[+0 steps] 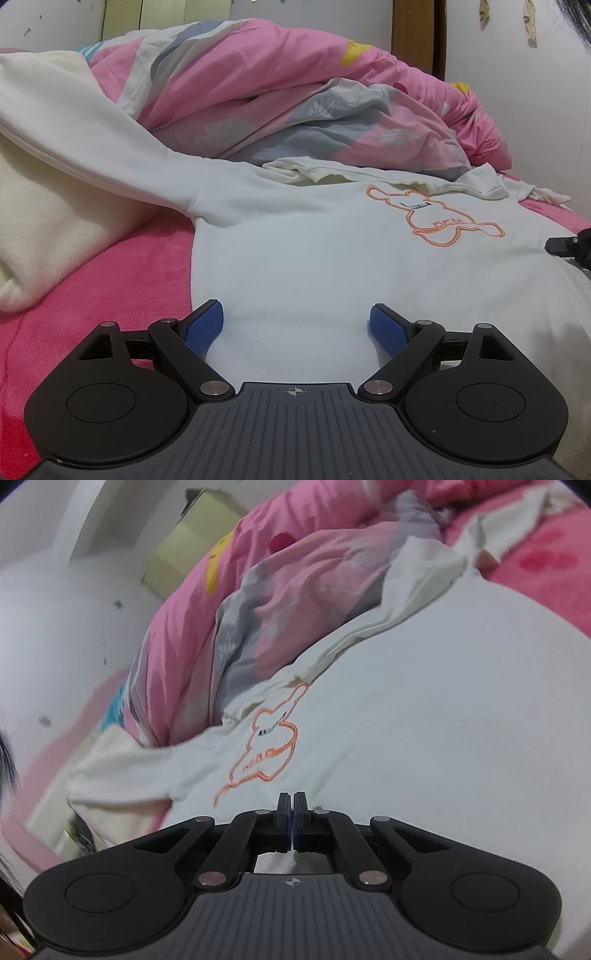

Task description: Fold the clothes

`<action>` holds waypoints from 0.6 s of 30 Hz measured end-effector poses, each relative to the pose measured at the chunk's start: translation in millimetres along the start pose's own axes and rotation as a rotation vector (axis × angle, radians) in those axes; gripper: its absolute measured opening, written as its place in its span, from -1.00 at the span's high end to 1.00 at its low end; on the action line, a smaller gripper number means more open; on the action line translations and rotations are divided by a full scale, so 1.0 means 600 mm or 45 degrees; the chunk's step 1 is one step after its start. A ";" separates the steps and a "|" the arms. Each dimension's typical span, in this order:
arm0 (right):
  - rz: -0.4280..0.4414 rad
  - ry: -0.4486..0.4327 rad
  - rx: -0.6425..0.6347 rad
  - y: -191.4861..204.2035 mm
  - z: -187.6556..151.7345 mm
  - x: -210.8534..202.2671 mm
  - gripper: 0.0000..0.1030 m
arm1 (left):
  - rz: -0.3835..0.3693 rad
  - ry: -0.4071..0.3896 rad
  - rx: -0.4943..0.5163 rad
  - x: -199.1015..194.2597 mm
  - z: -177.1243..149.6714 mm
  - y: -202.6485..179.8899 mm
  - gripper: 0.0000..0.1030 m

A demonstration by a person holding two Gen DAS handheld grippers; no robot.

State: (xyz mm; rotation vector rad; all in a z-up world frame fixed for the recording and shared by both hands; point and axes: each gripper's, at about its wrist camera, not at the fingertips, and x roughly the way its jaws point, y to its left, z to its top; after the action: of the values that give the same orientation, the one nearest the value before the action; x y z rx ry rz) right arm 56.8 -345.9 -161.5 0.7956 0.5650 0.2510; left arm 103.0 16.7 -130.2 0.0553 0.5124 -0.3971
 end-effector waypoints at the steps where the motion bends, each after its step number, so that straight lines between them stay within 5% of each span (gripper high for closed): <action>1: 0.011 -0.013 0.036 -0.006 0.002 -0.002 1.00 | 0.000 0.000 0.000 0.000 0.000 0.000 -0.71; 8: 0.026 -0.119 0.205 -0.041 0.013 -0.023 1.00 | 0.000 0.000 0.000 0.000 0.000 0.000 -0.71; 13: 0.004 -0.078 0.104 -0.020 0.014 -0.012 0.98 | 0.000 0.000 0.000 0.000 0.000 0.000 -0.71; 18: -0.136 0.011 -0.087 0.015 0.011 0.018 0.95 | 0.001 0.000 0.001 0.000 0.000 0.000 -0.71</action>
State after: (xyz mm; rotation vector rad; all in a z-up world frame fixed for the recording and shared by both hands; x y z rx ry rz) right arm 69.0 -339.4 -155.5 0.6967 0.6020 0.1747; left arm 103.3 16.8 -130.3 0.0558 0.5122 -0.3968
